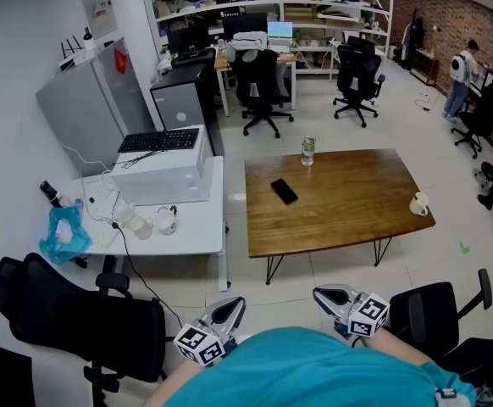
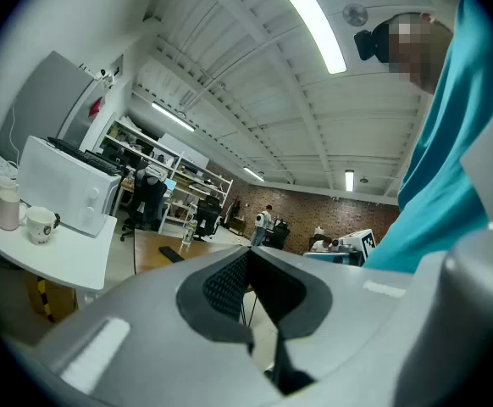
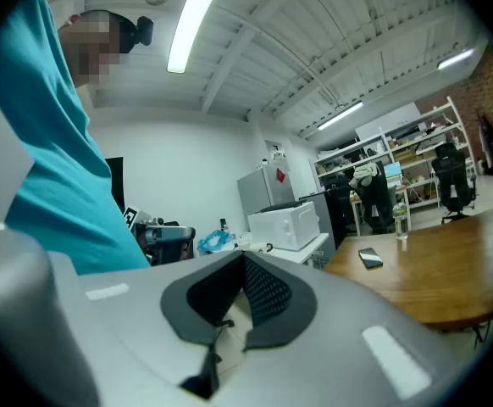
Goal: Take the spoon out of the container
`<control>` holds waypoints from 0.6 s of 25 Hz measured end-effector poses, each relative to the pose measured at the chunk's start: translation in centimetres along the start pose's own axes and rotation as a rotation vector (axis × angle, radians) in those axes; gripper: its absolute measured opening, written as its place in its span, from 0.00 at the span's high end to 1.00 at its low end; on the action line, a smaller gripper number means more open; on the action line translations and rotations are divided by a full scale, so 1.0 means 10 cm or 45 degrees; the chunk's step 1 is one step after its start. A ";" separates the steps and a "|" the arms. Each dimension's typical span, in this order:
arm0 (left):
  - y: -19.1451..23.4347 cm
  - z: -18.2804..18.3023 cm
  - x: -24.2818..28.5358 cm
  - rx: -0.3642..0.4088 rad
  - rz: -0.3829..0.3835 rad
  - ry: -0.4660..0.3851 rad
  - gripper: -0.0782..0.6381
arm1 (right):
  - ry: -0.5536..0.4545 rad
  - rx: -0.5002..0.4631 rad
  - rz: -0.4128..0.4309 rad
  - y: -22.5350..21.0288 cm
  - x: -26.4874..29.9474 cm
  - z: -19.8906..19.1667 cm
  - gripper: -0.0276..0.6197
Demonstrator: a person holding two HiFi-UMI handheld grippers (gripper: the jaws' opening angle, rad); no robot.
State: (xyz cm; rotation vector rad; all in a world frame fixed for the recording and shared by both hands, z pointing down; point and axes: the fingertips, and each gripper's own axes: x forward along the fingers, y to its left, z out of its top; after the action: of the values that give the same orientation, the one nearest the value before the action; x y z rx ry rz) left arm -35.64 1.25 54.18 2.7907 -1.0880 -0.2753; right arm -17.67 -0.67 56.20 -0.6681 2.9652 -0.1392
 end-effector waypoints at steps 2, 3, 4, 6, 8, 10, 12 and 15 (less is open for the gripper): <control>-0.01 -0.03 0.09 0.000 -0.001 0.003 0.89 | -0.001 0.000 0.000 -0.07 -0.05 0.00 0.95; -0.02 -0.04 0.15 0.004 -0.005 0.006 0.89 | -0.003 0.000 -0.001 -0.10 -0.08 0.01 0.95; -0.04 -0.05 0.20 0.012 -0.012 0.009 0.89 | -0.005 -0.001 -0.002 -0.14 -0.12 0.01 0.95; -0.11 -0.08 0.35 0.023 -0.032 0.016 0.89 | -0.011 -0.006 -0.011 -0.21 -0.22 0.03 0.95; -0.20 -0.12 0.53 0.013 -0.052 0.020 0.89 | -0.017 -0.014 -0.026 -0.30 -0.39 0.06 0.95; -0.30 -0.17 0.76 0.002 -0.076 0.022 0.89 | -0.019 -0.025 -0.047 -0.42 -0.59 0.08 0.95; -0.43 -0.24 1.06 0.000 -0.109 0.022 0.89 | -0.014 -0.040 -0.075 -0.60 -0.84 0.08 0.95; -0.65 -0.35 1.54 -0.004 -0.175 0.020 0.89 | 0.001 -0.068 -0.128 -0.85 -1.25 0.07 0.95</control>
State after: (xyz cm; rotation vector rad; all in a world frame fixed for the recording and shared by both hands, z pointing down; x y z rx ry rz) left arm -19.47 -4.30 54.46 2.8641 -0.8927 -0.2684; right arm -2.73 -3.00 57.40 -0.8241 2.9457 -0.0683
